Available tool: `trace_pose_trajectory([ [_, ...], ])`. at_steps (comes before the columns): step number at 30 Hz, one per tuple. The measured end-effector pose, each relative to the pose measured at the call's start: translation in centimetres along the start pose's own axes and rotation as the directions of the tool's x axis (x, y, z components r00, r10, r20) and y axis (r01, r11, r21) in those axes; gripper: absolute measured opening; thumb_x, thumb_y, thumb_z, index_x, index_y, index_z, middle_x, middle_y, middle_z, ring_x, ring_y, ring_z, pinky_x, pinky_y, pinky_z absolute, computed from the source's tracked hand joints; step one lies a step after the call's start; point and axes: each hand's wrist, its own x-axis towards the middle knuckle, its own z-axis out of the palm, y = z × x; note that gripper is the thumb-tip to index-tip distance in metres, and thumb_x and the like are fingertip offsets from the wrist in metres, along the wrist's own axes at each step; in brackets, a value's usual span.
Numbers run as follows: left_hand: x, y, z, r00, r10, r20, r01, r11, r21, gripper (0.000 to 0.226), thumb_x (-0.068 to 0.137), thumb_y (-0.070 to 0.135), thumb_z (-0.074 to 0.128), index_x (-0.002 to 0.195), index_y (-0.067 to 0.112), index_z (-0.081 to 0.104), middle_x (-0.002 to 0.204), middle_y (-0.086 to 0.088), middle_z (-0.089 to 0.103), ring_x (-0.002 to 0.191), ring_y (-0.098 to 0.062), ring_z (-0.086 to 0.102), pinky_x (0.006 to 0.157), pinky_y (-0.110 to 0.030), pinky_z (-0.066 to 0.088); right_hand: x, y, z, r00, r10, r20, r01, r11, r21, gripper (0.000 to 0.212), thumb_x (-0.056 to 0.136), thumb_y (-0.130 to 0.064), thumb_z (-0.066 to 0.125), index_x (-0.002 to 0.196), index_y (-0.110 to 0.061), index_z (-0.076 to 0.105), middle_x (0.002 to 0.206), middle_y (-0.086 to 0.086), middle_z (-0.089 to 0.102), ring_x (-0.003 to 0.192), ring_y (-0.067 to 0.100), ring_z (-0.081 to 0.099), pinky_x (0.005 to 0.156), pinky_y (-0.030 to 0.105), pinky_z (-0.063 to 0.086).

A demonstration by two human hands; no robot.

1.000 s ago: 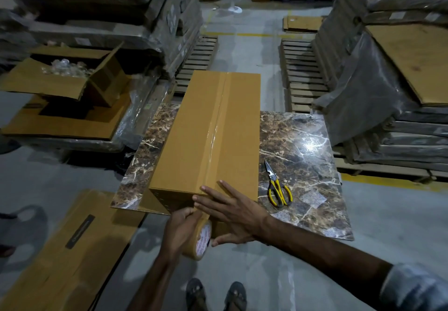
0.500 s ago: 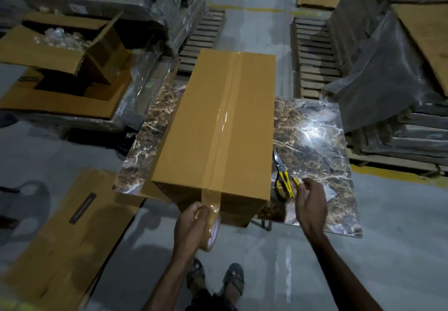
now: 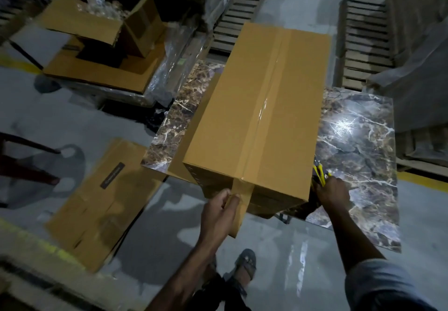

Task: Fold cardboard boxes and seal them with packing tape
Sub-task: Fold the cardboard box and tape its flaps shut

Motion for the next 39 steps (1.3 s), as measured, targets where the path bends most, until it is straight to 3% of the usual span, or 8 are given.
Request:
trace_pose_trajectory([
  [5,0.5,-0.4,-0.5,0.997,0.000,0.081,0.007,0.997,-0.080,0.032,0.093,0.049,0.058,0.080,0.020,0.058,0.072,0.005,0.054,0.070,-0.012,0.054,0.069,-0.033,0.038,1.0,-1.0,-2.5,0.965,0.093,0.243,-0.105,0.994,0.035,0.049,0.100,-0.043,0.061,0.094,0.004,0.072,0.099,0.031,0.070,0.101,0.040,0.069,0.083,0.038,0.050],
  [9,0.3,0.3,-1.0,0.984,-0.054,0.171,0.086,0.979,-0.187,0.020,0.101,0.036,0.063,0.088,0.022,0.066,0.080,0.003,0.066,0.071,-0.009,0.064,0.063,-0.022,0.048,-6.2,2.2,-3.9,0.926,-0.087,0.367,-0.134,0.834,0.536,0.025,0.079,-0.019,0.066,0.055,-0.013,0.067,0.055,0.002,0.059,0.050,0.008,0.053,0.055,0.026,0.039],
  [12,0.4,0.3,-1.4,0.980,-0.019,0.200,0.055,0.983,-0.176,0.032,0.087,0.060,0.062,0.086,0.029,0.067,0.082,-0.004,0.066,0.081,-0.021,0.061,0.074,-0.033,0.045,-14.4,5.6,-4.6,0.895,-0.167,0.415,-0.141,0.774,0.617,0.035,0.095,-0.005,0.066,0.062,-0.014,0.064,0.063,0.008,0.050,0.057,0.014,0.048,0.051,0.021,0.043],
  [16,0.3,0.2,-2.0,0.971,0.008,0.239,0.033,0.985,-0.168,0.020,0.097,0.049,0.062,0.087,0.033,0.068,0.087,0.003,0.069,0.085,-0.019,0.063,0.077,-0.034,0.046,-21.2,9.3,-8.4,0.792,-0.290,0.538,-0.053,0.844,0.534,0.054,0.076,-0.055,0.087,0.073,-0.010,0.056,0.067,0.005,0.045,0.055,0.013,0.043,0.048,0.033,0.035],
  [20,0.1,-0.4,-2.7,0.967,0.027,0.252,0.010,0.989,-0.144,0.018,0.103,0.040,0.060,0.101,0.025,0.069,0.098,0.001,0.073,0.093,-0.024,0.066,0.079,-0.033,0.048,-24.4,5.1,-15.9,0.683,-0.379,0.625,0.100,0.896,0.433,0.049,0.076,-0.021,0.093,0.107,0.000,0.062,0.070,-0.005,0.059,0.064,0.010,0.057,0.064,0.018,0.047],
  [25,-0.8,-0.1,-2.8,0.968,0.083,0.239,-0.052,0.990,-0.133,0.022,0.105,0.044,0.056,0.108,0.026,0.068,0.105,-0.007,0.073,0.098,-0.032,0.069,0.082,-0.043,0.058,-22.0,-1.3,-17.7,0.701,-0.507,0.502,0.297,0.847,0.440,0.051,0.068,-0.053,0.094,0.101,-0.022,0.072,0.073,-0.005,0.065,0.065,0.007,0.059,0.060,0.025,0.042],
  [29,-1.3,0.3,-3.1,0.968,0.086,0.234,-0.057,0.990,-0.130,0.024,0.107,0.039,0.054,0.113,0.020,0.068,0.104,0.000,0.072,0.091,-0.013,0.067,0.068,-0.022,0.046,-19.4,-3.7,-16.9,0.718,-0.527,0.455,0.294,0.822,0.487,0.059,0.061,-0.068,0.090,0.098,-0.024,0.077,0.075,-0.006,0.068,0.069,0.010,0.061,0.066,0.029,0.043],
  [39,-1.1,0.3,-3.5,0.971,0.074,0.227,-0.036,0.986,-0.164,0.014,0.103,0.041,0.060,0.108,0.031,0.069,0.105,-0.003,0.076,0.093,-0.025,0.076,0.083,-0.057,0.063,-18.9,-7.9,-14.5,0.693,-0.583,0.424,0.277,0.759,0.590,0.029,0.073,-0.035,0.094,0.094,-0.019,0.083,0.088,0.008,0.079,0.080,0.023,0.072,0.074,0.044,0.051],
])
